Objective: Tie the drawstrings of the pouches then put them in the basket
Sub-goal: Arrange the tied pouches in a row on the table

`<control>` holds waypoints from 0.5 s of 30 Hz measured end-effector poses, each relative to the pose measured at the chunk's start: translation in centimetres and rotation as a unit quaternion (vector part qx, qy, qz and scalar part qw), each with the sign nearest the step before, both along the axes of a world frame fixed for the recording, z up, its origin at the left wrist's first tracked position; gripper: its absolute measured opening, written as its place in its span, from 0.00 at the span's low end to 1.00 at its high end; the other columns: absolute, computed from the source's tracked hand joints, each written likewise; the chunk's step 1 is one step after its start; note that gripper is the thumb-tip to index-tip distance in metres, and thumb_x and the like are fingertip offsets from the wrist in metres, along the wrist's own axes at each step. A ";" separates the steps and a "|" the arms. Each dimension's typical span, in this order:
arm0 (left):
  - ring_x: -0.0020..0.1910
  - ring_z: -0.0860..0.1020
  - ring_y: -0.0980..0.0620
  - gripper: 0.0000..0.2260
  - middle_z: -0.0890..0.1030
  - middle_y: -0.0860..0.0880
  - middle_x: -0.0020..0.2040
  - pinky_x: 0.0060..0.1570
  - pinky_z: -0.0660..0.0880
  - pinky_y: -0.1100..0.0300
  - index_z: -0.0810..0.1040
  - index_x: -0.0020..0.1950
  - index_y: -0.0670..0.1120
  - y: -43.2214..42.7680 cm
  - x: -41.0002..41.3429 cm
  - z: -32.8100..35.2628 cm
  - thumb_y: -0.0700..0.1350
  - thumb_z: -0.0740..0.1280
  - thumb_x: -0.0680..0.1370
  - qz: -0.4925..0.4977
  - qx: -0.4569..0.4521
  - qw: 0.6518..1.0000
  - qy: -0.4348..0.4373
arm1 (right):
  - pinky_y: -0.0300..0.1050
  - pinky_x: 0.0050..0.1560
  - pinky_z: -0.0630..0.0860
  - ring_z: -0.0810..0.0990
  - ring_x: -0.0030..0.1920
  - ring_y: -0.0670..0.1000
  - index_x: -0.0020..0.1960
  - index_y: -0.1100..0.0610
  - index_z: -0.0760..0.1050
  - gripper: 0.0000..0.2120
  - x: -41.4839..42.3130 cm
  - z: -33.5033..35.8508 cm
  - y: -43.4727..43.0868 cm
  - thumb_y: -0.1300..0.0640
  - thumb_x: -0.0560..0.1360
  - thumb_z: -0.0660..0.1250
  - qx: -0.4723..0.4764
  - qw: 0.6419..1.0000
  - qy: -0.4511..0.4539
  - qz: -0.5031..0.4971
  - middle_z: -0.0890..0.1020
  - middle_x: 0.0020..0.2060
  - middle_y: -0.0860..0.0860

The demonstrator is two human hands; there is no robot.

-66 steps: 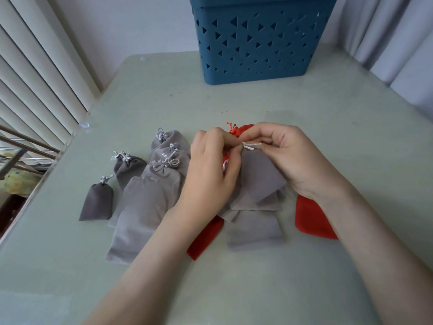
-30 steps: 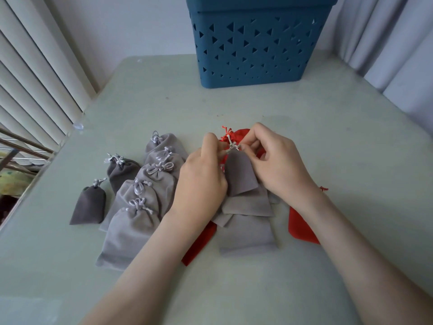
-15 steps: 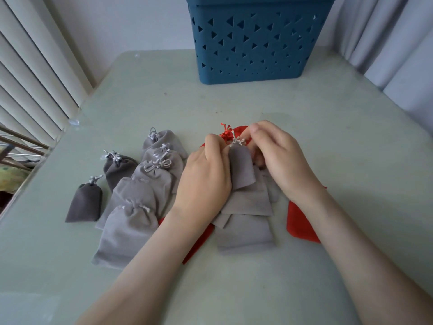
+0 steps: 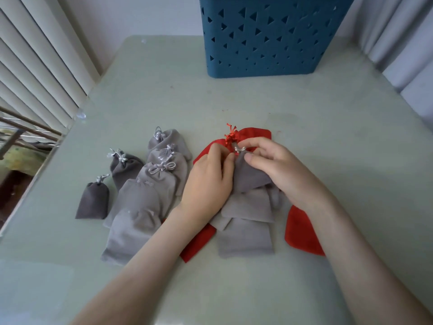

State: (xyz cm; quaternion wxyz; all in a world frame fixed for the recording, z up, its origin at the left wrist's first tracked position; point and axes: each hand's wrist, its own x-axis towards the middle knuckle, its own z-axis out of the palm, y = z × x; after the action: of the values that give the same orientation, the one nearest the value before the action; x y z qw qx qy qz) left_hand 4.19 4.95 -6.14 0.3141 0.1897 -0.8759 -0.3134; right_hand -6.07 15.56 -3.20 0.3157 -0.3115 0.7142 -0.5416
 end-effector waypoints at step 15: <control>0.44 0.78 0.39 0.06 0.80 0.39 0.43 0.39 0.68 0.53 0.69 0.55 0.40 0.7 -0.3 5.8 0.40 0.57 0.80 0.028 0.155 0.965 -0.212 | 0.49 0.56 0.74 0.79 0.54 0.55 0.48 0.51 0.74 0.07 0.3 3.1 -1.2 0.63 0.75 0.65 0.126 0.985 -0.102 -0.052 0.81 0.50 0.56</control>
State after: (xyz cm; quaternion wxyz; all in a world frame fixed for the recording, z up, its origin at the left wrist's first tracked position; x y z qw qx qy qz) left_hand 3.86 5.61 -0.29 0.0965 0.3225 -0.8577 -0.3887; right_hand -5.77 14.32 -0.10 0.3952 -0.1751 0.7557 -0.4921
